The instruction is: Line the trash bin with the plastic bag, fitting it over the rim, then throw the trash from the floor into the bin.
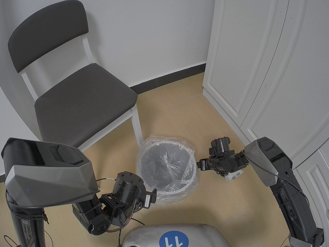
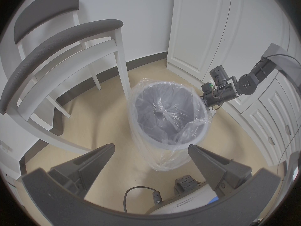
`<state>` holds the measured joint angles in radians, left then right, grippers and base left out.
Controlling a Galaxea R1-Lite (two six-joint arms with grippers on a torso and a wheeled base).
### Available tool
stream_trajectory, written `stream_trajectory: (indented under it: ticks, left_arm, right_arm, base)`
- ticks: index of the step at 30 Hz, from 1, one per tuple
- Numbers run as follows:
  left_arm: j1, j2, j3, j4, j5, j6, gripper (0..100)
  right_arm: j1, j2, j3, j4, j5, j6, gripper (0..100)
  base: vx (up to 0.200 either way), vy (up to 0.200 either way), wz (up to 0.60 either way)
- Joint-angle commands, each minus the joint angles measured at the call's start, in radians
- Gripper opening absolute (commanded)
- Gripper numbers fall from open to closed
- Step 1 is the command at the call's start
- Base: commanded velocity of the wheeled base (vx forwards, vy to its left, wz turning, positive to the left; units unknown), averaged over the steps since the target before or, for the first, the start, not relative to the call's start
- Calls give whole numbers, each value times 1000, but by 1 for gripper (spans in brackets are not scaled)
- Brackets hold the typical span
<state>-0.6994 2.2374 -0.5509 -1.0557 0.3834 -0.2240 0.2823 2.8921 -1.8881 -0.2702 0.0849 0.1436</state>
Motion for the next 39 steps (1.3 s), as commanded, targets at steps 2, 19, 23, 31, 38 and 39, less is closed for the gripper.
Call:
stream_trajectory:
  ticks: [2,19,23,31,38,39]
  left_arm:
    - [14,-1,12,-33,0,0,100]
    - [17,28,34,-79,3,72,100]
    - [15,30,32,-79,12,88,100]
    - [15,28,29,-81,18,97,100]
    - [15,28,29,-81,18,98,100]
    - [15,28,29,-81,18,98,100]
  right_arm:
    - [-48,-174,248,-152,101,-16,100]
    - [-45,-304,652,-434,196,-538,100]
    - [3,-283,646,-446,227,-521,100]
    - [58,-264,603,-446,234,-415,100]
    - [51,-255,578,-442,236,-404,100]
    - [51,-255,578,-442,236,-404,100]
  base:
    - [0,0,0]
    - [0,0,0]
    - [0,0,0]
    - [0,0,0]
    - [0,0,0]
    - [0,0,0]
